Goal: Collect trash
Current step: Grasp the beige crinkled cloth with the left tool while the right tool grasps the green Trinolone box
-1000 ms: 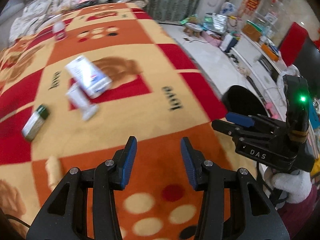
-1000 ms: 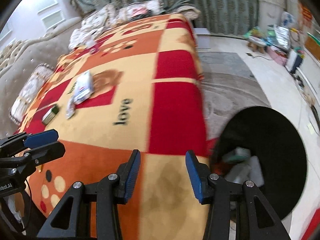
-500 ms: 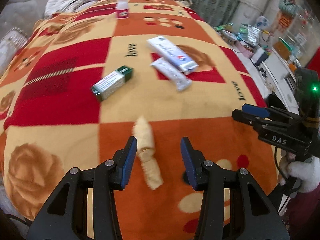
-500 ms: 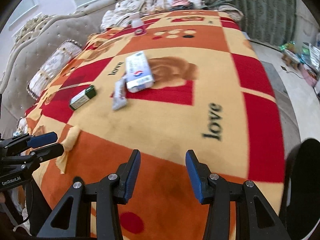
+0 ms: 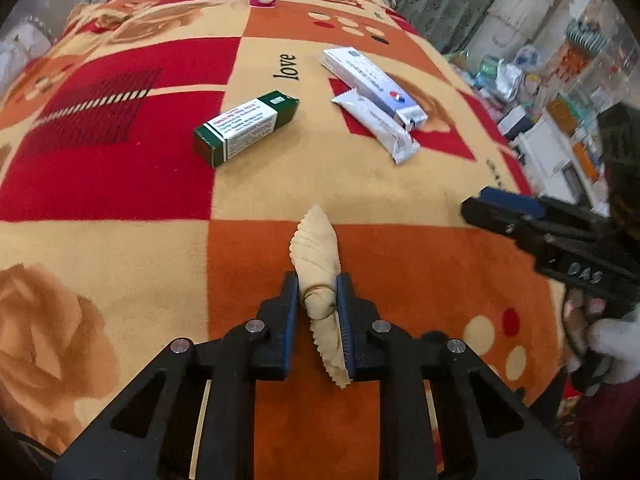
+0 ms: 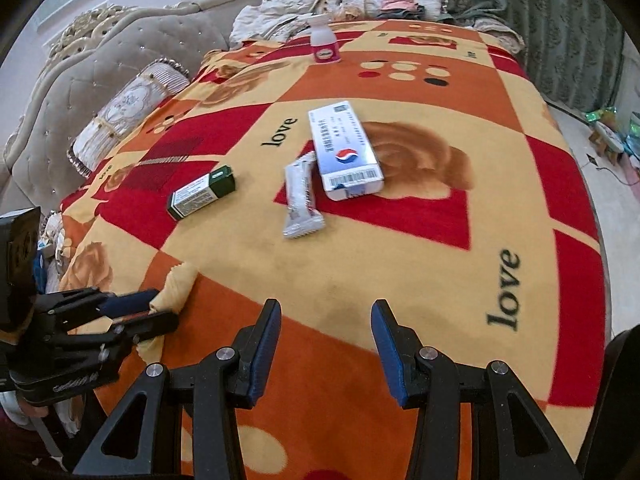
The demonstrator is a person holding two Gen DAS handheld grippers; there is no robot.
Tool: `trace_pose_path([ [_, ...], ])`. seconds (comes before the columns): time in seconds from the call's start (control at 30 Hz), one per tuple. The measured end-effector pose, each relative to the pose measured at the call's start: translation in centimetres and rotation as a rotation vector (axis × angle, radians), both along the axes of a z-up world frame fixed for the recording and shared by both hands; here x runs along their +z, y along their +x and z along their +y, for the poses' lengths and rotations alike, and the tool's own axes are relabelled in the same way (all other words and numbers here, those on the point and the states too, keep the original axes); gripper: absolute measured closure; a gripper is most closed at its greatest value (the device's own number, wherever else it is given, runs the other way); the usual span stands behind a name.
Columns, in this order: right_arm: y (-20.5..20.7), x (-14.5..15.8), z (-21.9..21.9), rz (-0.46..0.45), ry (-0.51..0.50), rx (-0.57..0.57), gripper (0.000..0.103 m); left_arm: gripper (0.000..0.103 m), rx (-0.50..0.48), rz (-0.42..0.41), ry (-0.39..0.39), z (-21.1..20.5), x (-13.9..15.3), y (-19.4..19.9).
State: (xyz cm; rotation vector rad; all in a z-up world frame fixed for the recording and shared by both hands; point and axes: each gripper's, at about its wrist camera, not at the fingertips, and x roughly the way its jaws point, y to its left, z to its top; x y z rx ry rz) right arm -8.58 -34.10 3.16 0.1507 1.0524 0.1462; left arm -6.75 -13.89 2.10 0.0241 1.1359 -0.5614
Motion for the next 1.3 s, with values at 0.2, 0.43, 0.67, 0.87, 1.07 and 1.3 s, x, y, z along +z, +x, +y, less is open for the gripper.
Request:
trace_pose_path([
  [0.2,1.5,-0.2,1.8,0.006,0.004,0.034,0.058,0.087,0.055,-0.051,0.009,2.9,1.7,1.9],
  [0.43,4.2,0.3,5.3,-0.022,0.061,0.133,0.041,0.087,0.162,-0.083,0.012,7.0,2.6,4.3],
  [0.67,9.4,0.5,10.0,-0.054,0.053,0.261,0.024,0.087,0.209,-0.071,0.009,9.6,2.5,4.3],
  [0.87,12.0,-1.3,12.4,-0.007,-0.013,0.364,0.023,0.087,0.225,-0.059,-0.011,10.3,2.5,4.5],
  [1.07,12.8,-2.4,12.8,0.018,-0.032,0.381,0.023,0.087,0.22,-0.042,-0.02,9.9,2.0,4.7],
  [1.3,12.4,-2.5,13.0,-0.005,-0.05,0.381,0.028,0.087,0.204,-0.046,-0.024,9.1,2.1,4.4],
])
